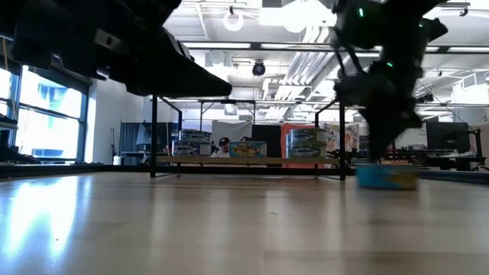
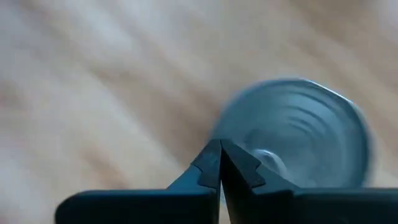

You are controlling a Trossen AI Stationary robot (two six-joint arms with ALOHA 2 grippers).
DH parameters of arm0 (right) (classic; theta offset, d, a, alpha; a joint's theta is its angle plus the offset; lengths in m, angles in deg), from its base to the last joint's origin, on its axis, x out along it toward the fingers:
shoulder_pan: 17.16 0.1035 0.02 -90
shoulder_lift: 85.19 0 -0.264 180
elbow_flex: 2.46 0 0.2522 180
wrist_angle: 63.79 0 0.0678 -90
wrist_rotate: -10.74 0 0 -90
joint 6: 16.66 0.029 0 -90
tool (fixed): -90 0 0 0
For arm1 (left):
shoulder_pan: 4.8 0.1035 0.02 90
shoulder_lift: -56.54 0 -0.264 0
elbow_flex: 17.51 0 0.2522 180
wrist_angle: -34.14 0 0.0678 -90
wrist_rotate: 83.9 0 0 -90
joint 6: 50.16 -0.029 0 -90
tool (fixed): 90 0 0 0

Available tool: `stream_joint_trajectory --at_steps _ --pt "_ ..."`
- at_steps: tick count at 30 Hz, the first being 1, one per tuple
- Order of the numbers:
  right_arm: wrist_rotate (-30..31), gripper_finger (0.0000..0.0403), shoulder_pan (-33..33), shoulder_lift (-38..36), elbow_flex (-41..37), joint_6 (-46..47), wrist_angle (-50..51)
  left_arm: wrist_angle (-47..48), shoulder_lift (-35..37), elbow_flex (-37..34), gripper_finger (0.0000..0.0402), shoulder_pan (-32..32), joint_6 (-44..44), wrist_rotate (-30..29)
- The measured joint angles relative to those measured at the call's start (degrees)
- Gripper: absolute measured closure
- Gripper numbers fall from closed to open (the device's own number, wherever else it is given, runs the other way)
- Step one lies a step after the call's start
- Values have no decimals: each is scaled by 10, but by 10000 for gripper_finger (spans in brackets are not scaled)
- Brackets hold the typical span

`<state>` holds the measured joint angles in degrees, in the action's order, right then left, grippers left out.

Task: Stack canned seafood by type on shelf
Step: Stack the yellow and blue tuna can on top of the other yellow and blue tuna can on the shelf

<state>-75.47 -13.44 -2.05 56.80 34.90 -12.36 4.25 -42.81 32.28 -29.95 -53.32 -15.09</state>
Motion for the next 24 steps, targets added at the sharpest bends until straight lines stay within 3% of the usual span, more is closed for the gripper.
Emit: stream_joint_trajectory --at_steps 5,9,13,18,24 --pt "16 403 44 79 1 -6 -237 25 22 0 402 -19 -15 -22" --pt "71 403 61 191 23 -29 -427 116 72 0 401 -42 -40 -115" --pt "131 403 71 292 100 -129 -554 217 135 0 402 -61 -30 -187" --pt "173 403 86 316 217 -265 -522 281 192 1 402 -74 -1 -200" --pt "239 403 110 249 286 -305 -262 288 199 1 402 -83 13 -200"
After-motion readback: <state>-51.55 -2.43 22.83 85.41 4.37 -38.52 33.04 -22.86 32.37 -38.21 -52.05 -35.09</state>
